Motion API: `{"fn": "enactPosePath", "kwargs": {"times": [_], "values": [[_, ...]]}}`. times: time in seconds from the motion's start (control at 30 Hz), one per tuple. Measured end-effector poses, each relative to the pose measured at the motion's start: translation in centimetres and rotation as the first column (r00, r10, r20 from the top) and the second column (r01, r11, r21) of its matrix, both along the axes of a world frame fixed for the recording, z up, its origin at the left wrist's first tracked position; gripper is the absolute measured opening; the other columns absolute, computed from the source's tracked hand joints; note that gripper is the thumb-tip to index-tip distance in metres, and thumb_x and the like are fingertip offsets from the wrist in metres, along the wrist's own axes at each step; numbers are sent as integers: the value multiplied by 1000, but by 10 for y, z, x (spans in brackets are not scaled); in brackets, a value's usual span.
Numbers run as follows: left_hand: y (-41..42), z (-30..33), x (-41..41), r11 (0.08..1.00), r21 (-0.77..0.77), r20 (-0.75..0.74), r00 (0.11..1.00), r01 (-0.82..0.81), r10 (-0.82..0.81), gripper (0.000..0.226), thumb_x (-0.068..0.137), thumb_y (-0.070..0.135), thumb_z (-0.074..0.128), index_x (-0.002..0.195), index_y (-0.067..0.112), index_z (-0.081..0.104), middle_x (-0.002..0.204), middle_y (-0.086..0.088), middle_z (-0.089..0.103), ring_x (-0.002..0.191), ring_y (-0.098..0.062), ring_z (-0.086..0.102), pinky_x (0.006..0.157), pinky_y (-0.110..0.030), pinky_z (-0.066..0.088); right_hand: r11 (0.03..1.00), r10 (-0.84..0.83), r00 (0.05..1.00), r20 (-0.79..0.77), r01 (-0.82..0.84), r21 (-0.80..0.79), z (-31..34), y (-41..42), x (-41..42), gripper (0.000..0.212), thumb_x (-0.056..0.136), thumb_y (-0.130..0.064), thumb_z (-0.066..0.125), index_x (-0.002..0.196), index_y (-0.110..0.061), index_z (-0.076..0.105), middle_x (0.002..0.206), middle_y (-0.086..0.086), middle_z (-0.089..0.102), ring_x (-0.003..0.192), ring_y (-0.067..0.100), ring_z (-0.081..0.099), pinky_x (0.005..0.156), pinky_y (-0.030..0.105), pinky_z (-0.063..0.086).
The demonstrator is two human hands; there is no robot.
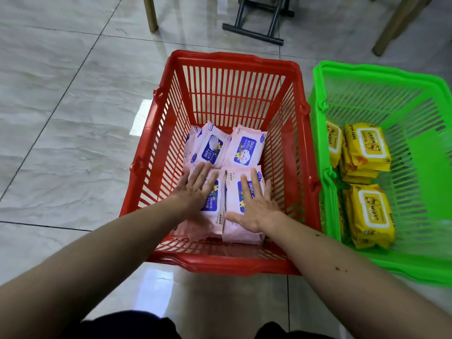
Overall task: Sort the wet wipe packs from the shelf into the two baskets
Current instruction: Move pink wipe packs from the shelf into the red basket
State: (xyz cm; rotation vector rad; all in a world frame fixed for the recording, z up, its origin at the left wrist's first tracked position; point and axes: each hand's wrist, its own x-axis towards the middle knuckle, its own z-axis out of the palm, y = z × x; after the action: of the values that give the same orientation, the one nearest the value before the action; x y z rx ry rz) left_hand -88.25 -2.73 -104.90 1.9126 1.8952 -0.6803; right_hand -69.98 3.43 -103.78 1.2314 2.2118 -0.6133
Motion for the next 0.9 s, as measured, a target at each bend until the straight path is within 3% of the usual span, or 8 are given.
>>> {"fn": "enactPosePath", "kwargs": {"times": [0.1, 0.17, 0.27, 0.37, 0.47, 0.67, 0.77, 0.9], "values": [[-2, 4, -1, 996, -56, 3, 998, -63, 63, 135, 65, 82, 55, 144, 19, -34, 148, -14, -45, 136, -34, -41, 109, -55, -21, 997, -67, 998, 22, 68, -35, 2, -2, 2, 116, 76, -85, 37, 148, -25, -31, 152, 6, -43, 142, 35, -34, 119, 50, -7], [-2, 6, 2, 996, -37, -12, 997, -75, 75, 125, 69, 89, 36, 144, 18, -34, 148, -15, -44, 136, -35, -40, 113, -60, -17, 994, -108, 994, 27, 107, 16, 1, -4, 1, 115, 76, -86, 32, 149, -21, -29, 154, 5, -41, 143, 32, -35, 120, 50, -2], [-1, 7, 7, 998, 41, -56, 997, 55, -53, 110, 75, 85, 7, 149, 10, -25, 155, -16, -32, 142, -32, -31, 117, -54, -13, 988, 6, 1000, 3, -7, 155, -1, -4, -3, 100, 86, -79, 22, 152, -18, -22, 157, 2, -36, 144, 28, -33, 120, 50, -9], [-4, 6, 2, 986, 43, -123, 981, 159, -153, 105, 80, 81, 10, 149, 9, -24, 155, -16, -30, 144, -32, -27, 118, -51, -14, 976, 102, 994, 38, -107, 187, -2, -2, -2, 92, 90, -74, 20, 153, -20, -20, 157, 5, -35, 144, 27, -33, 120, 49, -14], [-10, 11, -1, 957, -10, -149, 946, 289, -288, 95, 87, 75, 14, 149, 13, -25, 154, -16, -33, 144, -32, -28, 119, -49, -9, 977, 194, 975, 106, -202, 73, 3, -12, 5, 92, 92, -68, 29, 151, -22, -25, 154, 7, -40, 142, 29, -36, 119, 48, -11], [-20, 25, -7, 800, -178, -34, 809, 572, -586, 78, 99, 51, 33, 152, 22, -16, 154, -8, -34, 142, -30, -30, 119, -53, -8, 907, 402, 891, 210, -355, -227, 36, -13, 16, 92, 95, -57, 41, 150, -24, -25, 153, 2, -42, 142, 32, -35, 121, 54, 3], [-13, 27, -11, 836, -160, 50, 850, 524, -524, 79, 98, 55, 31, 152, 24, -18, 156, -7, -32, 142, -29, -32, 114, -54, -14, 873, 471, 859, 199, -422, -243, 50, 3, 10, 93, 93, -55, 49, 154, -27, -14, 159, 2, -30, 148, 31, -23, 121, 54, 9], [-6, 17, -9, 942, -113, -21, 947, 315, -319, 115, 78, 79, 42, 148, 20, -29, 152, -13, -38, 140, -34, -33, 115, -58, -14, 901, 430, 872, 235, -431, -50, 46, 2, 2, 123, 77, -66, 64, 152, -23, -24, 157, 5, -36, 147, 34, -26, 120, 53, 4]]}}
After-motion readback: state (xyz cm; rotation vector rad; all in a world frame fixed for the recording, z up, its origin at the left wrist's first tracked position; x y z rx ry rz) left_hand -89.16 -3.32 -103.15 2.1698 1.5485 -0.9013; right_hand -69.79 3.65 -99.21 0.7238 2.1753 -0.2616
